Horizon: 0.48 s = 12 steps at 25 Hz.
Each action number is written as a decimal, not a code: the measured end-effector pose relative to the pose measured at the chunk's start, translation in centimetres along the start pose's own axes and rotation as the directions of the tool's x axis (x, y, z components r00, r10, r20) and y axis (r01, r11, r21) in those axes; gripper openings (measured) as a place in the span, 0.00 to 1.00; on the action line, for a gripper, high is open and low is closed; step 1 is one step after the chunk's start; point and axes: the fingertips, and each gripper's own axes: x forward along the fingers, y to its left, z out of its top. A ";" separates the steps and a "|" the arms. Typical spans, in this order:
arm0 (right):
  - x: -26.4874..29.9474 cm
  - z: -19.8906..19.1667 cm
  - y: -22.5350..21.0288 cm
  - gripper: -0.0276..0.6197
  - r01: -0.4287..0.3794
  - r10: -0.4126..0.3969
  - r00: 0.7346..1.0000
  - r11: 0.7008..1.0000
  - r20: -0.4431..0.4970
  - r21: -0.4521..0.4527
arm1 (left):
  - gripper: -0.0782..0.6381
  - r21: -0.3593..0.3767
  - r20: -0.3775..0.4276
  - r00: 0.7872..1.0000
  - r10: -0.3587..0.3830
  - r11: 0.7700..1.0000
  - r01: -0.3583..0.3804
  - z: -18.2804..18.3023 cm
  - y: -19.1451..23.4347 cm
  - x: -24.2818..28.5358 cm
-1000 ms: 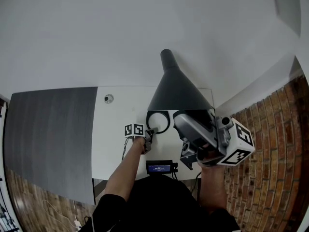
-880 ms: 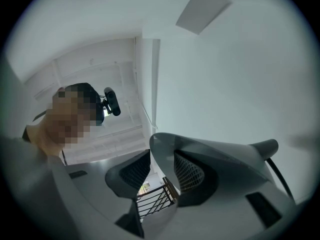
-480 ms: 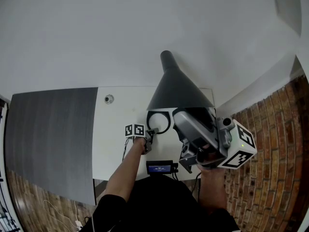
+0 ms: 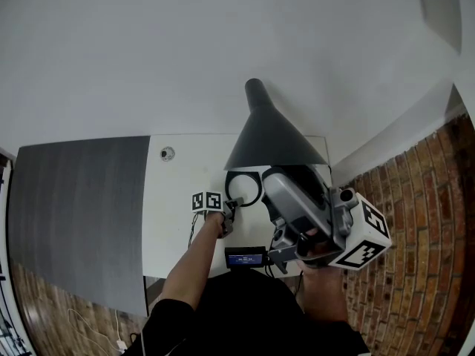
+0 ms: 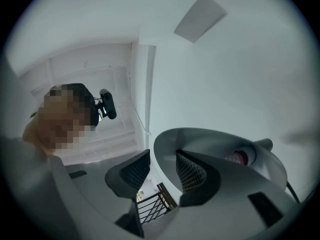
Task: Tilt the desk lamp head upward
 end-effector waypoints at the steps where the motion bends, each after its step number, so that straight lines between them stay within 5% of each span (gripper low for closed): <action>1: 0.0 0.1 0.0 0.28 0.004 -0.004 1.000 1.000 0.001 0.011 | 0.12 0.000 -0.001 1.000 -0.001 1.000 0.001 0.0 0.0 0.0; 12: 0.9 1.3 -0.1 0.28 0.010 -0.012 0.999 0.998 0.029 0.060 | 0.12 -0.001 0.004 1.000 0.003 1.000 -0.003 0.0 -0.1 0.0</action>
